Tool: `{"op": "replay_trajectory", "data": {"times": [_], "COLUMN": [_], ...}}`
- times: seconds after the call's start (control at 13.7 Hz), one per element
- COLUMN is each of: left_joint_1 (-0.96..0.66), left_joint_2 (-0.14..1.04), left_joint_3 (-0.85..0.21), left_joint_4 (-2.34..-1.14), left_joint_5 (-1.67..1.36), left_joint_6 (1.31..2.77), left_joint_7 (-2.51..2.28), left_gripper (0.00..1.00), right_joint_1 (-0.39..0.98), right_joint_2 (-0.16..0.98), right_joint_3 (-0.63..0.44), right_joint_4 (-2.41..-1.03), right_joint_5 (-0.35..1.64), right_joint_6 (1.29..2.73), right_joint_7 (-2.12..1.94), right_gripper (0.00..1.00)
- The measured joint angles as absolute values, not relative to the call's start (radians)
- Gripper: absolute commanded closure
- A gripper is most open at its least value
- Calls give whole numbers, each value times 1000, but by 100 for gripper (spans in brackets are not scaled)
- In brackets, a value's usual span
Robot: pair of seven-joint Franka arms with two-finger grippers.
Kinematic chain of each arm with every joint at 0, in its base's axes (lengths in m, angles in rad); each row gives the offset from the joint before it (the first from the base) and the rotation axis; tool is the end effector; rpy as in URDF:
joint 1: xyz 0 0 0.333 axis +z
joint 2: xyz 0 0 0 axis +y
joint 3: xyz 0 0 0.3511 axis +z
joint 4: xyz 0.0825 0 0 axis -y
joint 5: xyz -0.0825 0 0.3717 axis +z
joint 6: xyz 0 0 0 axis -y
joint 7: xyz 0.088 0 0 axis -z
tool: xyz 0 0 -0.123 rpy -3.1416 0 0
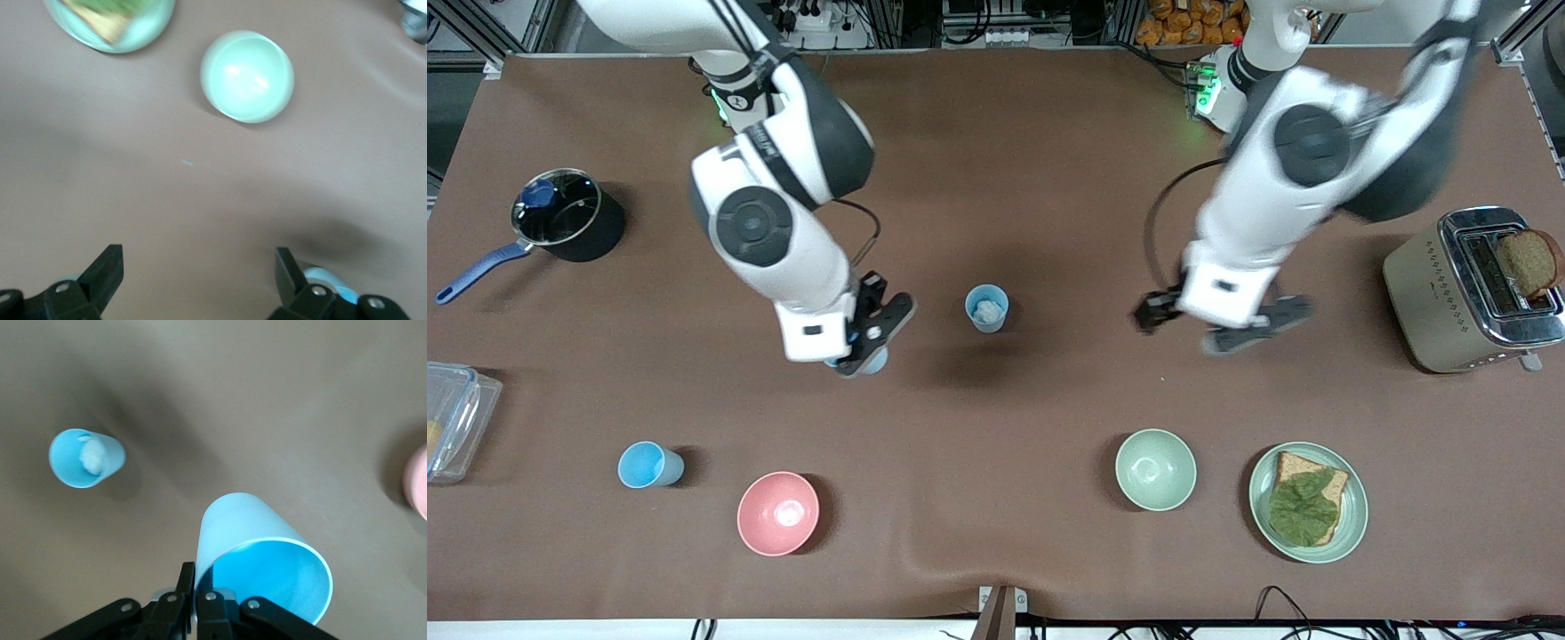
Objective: Stack blue cups with both arms
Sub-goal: 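Move the held cup over the middle cup with the right gripper, then lower the cup into the middle cup and open the right gripper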
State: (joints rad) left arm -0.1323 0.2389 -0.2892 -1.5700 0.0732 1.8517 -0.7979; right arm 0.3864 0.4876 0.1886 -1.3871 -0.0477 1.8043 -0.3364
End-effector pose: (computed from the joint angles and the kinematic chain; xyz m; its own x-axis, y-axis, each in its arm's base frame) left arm 0.5899 -0.2367 0.5334 0.9322 0.3597 0.0396 0.3584 -0.9329 0.0352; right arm 0.5991 0.3527 0.4475 0.6159 0.7865 -0.0446 0.7842 -0.6175 -0.0604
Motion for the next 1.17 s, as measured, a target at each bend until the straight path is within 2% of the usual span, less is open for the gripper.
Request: {"op": "replay_trajectory", "data": {"times": [0.29, 0.51, 0.95, 1.17], "left_joint_1": [78, 162, 163, 58], "left_joint_2": [177, 166, 110, 66], "left_joint_3": [-287, -289, -281, -171], "left_joint_4": [-1568, -1561, -1526, -1554], "left_joint_5": [74, 73, 73, 72], "left_joint_6": [1764, 1716, 1624, 1613], "left_joint_7": [-470, -337, -221, -194], "left_gripper": [0, 0, 0, 0], "right_joint_1": [578, 677, 702, 721], "right_joint_2": [512, 529, 627, 637], "right_joint_3": [189, 188, 187, 187], "right_joint_4": [-1390, -1404, -1409, -1408], "right_joint_5": [-136, -196, -256, -259], "right_joint_6": [1800, 1808, 1883, 1891], "right_joint_7": [-301, -263, -203, -156], "right_gripper": [100, 100, 100, 100]}}
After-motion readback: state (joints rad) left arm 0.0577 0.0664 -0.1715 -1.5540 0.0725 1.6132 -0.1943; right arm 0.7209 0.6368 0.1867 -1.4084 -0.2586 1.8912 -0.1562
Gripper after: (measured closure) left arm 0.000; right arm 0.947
